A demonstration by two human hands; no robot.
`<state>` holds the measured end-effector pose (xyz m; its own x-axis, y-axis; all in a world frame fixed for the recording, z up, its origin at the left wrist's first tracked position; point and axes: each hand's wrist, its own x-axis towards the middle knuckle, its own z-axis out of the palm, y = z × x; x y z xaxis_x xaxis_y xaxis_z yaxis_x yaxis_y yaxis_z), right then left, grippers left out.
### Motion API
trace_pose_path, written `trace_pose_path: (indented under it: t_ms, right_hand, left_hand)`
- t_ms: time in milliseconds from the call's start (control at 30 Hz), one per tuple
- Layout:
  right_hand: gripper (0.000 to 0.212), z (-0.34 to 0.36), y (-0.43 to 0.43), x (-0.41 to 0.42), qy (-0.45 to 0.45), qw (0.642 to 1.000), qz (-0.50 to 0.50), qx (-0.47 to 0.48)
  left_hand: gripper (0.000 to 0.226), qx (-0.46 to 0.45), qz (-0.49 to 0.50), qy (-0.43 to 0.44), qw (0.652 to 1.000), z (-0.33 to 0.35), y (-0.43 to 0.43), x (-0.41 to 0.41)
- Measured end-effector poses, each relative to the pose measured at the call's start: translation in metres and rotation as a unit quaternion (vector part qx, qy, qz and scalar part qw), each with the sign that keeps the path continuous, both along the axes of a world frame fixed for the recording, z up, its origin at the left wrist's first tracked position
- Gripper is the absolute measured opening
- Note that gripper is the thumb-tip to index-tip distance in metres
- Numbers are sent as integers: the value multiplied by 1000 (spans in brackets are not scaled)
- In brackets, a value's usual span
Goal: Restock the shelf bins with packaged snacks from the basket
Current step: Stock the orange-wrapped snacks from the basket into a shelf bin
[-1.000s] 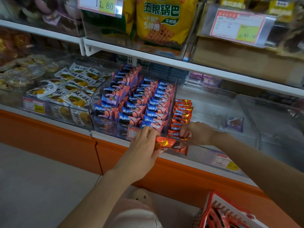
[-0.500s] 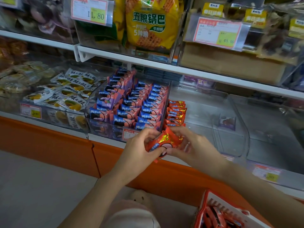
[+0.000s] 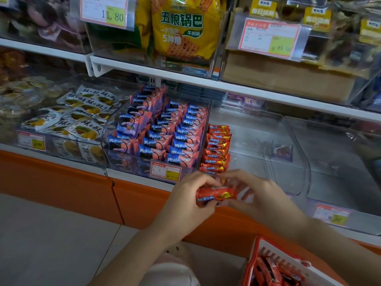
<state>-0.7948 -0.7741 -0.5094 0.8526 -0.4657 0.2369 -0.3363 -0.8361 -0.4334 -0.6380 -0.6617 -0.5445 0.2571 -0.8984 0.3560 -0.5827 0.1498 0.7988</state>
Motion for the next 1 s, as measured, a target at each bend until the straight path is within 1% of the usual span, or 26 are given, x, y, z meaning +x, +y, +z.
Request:
trace_pose_path:
  t_ms: [33,67,133,200,233,300,367,467,533,600,667,767,900,1000]
  right_hand:
    - [44,-1,-2,-1,11,999,5,-35]
    - [40,-2,-4,-3,15,999,6,-47]
    - [29,3,-10,-8,16,1000,-10,-22]
    - [29,11,-24,-16,-8,998,-58,10]
    - [30,15,-32,-18,-28,996,-88,4]
    - [32,19,-50,-20,-30,989,-139,-32]
    - [33,18,-66,-14,29,986,-156,-42]
    - [29,10,-82,5,158,982,-104,-29]
    - [28,3,-88,20,206,977,-56,-13]
    - [26,-1,-93,35,233,972,-15,-2]
    - [24,-4,-97,48,256,966,12,22]
    - [22,-11,-105,60,265,962,6,70]
    - [19,-24,-112,59,231,960,-7,159]
    - [20,-32,-113,58,226,956,-20,185]
  left_hand:
    - [34,2,-4,-22,1000,-1,0,-2]
    - [32,2,-8,-48,999,-1,0,-3]
    - [30,-7,3,-113,994,-5,-1,-1]
    - [39,-16,43,-195,980,-11,-4,6]
    - [45,-6,65,-232,970,-13,-6,9]
    - [56,54,92,-279,954,-17,-8,13]
    - [61,106,96,-302,942,-23,-10,15]
    - [64,159,99,-363,913,-27,-13,15]
    - [65,161,105,-382,904,-30,-15,16]
    - [69,154,109,-393,900,-33,-16,18]
    - [70,111,122,-399,902,-42,-17,20]
    - [69,75,130,-403,903,-44,-17,21]
    - [68,68,147,-414,896,-45,-19,20]
    - [67,49,152,-407,899,-44,-21,19]
